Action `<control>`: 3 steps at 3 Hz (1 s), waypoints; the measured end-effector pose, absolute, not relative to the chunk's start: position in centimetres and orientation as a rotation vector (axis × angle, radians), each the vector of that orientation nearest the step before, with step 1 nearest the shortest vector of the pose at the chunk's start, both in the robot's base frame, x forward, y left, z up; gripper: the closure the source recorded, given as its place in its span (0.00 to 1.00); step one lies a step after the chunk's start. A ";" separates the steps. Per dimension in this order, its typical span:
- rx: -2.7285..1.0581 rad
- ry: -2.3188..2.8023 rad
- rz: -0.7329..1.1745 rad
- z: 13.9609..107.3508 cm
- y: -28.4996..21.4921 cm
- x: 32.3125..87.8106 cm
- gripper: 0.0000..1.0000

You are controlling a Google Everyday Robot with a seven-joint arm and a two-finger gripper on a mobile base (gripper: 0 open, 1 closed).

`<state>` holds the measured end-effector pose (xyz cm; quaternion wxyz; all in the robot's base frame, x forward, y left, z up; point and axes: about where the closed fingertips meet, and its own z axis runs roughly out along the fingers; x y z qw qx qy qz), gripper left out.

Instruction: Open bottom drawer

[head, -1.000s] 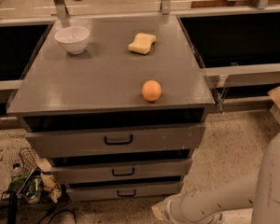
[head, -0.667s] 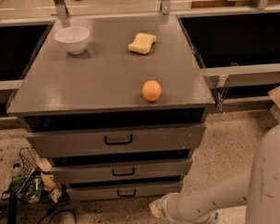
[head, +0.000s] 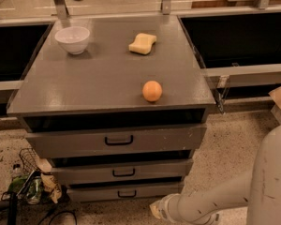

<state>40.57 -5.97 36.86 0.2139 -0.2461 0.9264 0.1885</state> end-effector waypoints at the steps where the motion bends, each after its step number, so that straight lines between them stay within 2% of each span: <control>1: -0.683 2.570 0.523 36.9 -6.0 40.6 0.37; 2: -0.683 2.570 0.523 36.9 -6.0 40.6 0.14; 3: -0.683 2.570 0.523 36.8 -6.0 40.6 0.00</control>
Offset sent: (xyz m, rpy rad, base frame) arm 0.0000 0.0000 0.0000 0.0000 0.0000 0.0000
